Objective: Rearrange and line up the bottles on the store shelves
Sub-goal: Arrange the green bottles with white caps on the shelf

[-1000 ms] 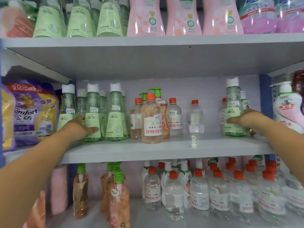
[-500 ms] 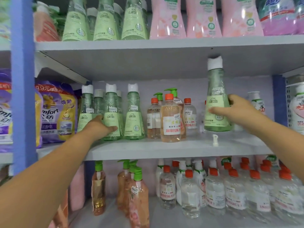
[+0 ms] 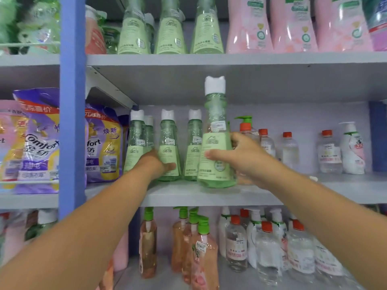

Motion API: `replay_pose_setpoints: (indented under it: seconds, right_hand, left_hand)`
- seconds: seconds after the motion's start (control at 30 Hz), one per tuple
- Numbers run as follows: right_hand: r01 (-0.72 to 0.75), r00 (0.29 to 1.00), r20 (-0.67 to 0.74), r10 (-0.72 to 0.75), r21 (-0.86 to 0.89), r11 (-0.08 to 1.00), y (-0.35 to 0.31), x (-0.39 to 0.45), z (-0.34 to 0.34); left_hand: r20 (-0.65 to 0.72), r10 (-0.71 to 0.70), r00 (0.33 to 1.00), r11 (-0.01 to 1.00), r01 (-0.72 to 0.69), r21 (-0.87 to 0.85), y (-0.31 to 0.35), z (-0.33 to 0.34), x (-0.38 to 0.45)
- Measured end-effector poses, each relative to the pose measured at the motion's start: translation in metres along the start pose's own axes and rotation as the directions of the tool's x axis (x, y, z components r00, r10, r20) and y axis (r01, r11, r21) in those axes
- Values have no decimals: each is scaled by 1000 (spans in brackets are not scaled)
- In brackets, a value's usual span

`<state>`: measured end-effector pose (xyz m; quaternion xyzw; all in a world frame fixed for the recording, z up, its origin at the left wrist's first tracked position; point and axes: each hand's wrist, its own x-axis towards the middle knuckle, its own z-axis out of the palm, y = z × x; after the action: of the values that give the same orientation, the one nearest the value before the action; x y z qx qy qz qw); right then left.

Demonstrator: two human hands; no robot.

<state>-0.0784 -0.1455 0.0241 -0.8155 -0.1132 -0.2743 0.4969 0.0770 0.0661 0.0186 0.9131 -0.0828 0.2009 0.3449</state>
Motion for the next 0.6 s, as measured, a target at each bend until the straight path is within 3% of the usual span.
replay_pose_setpoints:
  seconds: [0.13, 0.23, 0.37, 0.43, 0.5, 0.6]
  right_hand:
    - [-51, 997, 64, 52, -16, 999, 4, 21, 49]
    - [-40, 992, 115, 48, -75, 996, 0, 35, 79]
    - [38, 956, 286, 67, -349, 936, -10, 43, 94]
    - [33, 936, 333, 111, -397, 917, -11, 52, 85]
    - [-11, 969, 228, 98, -357, 934, -7, 66, 68]
    - [-129, 990, -114, 83, -492, 861, 1, 92, 44]
  left_hand:
    - [-263, 83, 961, 960, -148, -237, 11, -17, -26]
    - [-197, 182, 963, 899, -244, -363, 15, -29, -49]
    - [-166, 212, 963, 918, -255, -305, 10, -38, -64]
    - [-177, 191, 965, 927, -237, -291, 3, -44, -64]
    - [-170, 163, 972, 926, -210, -313, -6, -52, -61]
    - [-156, 126, 980, 922, -173, -346, -24, -64, -57]
